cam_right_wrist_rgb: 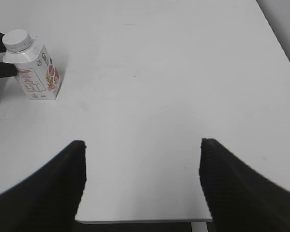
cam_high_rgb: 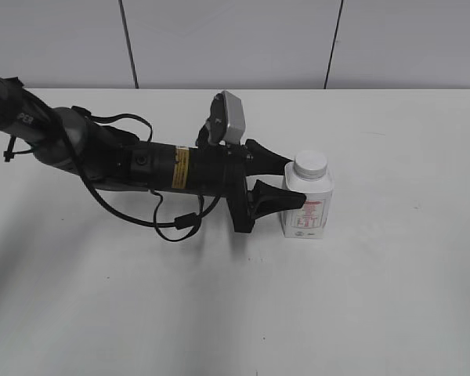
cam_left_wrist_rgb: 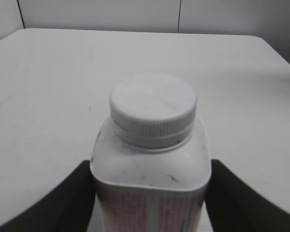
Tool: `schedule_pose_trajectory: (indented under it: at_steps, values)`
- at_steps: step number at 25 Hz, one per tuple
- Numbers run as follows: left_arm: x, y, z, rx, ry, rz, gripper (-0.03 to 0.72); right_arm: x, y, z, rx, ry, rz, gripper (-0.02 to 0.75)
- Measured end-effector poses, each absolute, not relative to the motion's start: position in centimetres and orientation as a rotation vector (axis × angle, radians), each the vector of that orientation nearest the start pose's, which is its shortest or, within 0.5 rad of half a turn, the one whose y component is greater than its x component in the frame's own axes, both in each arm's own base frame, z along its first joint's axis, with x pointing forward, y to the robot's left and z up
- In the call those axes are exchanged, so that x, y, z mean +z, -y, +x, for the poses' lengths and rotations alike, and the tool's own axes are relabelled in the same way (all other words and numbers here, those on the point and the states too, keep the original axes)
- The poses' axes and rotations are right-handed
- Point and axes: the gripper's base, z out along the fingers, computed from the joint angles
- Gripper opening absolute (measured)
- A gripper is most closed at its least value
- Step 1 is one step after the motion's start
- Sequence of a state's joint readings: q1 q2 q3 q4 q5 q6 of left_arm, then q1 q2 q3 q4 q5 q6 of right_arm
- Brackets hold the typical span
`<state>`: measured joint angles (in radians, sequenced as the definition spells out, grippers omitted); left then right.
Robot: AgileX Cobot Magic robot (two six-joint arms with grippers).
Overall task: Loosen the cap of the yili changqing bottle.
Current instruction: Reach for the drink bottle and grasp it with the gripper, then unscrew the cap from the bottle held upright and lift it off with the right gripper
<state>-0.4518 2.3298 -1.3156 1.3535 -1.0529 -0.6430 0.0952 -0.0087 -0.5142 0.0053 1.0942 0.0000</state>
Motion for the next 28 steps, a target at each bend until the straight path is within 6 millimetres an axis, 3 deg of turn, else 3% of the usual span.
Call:
schedule_pose_trajectory:
  at_steps: [11,14,21,28]
  values:
    - [8.8,25.8,35.5,-1.026,-1.426,1.398,0.426,27.9,0.0,-0.9,0.065,-2.055,-0.098,0.574]
    - [8.8,25.8,35.5,-1.026,-1.426,1.398,0.425,28.5,0.0,0.1,0.066,-2.108,-0.095,0.574]
    - [8.8,25.8,35.5,-1.026,-1.426,1.398,0.425,31.5,-0.5,4.7,0.067,-2.3,-0.083,0.574]
    - [8.8,25.8,35.5,-1.026,-1.425,1.398,0.425,33.8,-1.1,10.7,0.07,-2.526,-0.04,0.569]
